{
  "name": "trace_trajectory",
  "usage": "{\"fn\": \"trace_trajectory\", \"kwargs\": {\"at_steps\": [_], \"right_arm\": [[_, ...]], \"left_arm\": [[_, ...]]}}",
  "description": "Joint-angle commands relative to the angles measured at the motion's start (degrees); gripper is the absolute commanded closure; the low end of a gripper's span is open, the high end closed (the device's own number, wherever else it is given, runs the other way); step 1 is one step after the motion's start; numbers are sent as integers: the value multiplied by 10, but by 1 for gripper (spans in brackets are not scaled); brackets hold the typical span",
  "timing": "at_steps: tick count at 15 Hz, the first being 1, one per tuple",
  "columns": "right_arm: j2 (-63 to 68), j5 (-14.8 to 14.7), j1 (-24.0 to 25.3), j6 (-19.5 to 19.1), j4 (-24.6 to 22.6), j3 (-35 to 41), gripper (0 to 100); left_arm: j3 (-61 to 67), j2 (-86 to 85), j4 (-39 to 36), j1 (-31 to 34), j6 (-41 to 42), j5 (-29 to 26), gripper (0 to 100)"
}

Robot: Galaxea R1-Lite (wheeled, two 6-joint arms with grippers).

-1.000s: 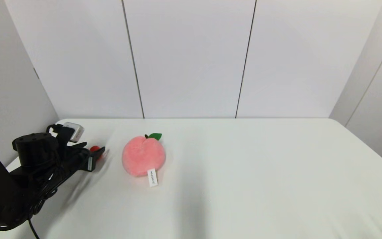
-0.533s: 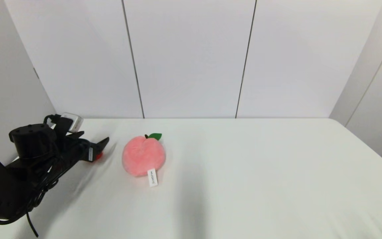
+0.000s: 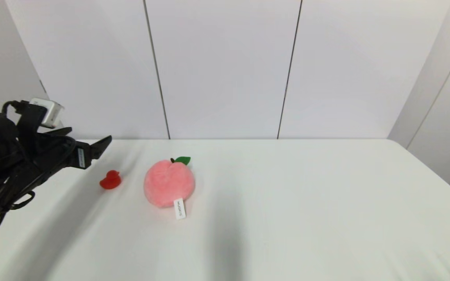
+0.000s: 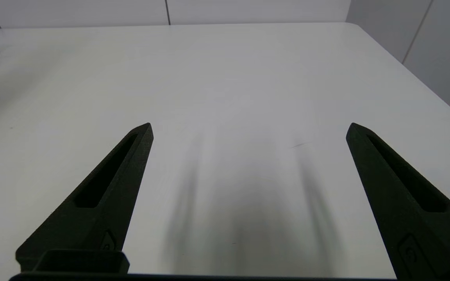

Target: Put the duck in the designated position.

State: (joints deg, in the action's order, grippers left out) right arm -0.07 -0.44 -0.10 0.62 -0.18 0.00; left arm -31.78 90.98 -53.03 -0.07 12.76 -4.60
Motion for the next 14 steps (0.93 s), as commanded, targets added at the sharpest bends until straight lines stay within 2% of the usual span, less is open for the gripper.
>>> {"fn": "trace_trajectory", "kwargs": {"at_steps": [1,4,10,14], "right_arm": [[1,0,0,0,0,0,0],[1,0,0,0,0,0,0],[1,0,0,0,0,0,0],[1,0,-1,0,0,0,0]], "left_arm": [[-10,-150,80,0,2,10,0],[-13,-217,173,-1,3,7,0],[1,-406,434,-1,4,4,0],[72,-533,486,0,4,6,0]]}}
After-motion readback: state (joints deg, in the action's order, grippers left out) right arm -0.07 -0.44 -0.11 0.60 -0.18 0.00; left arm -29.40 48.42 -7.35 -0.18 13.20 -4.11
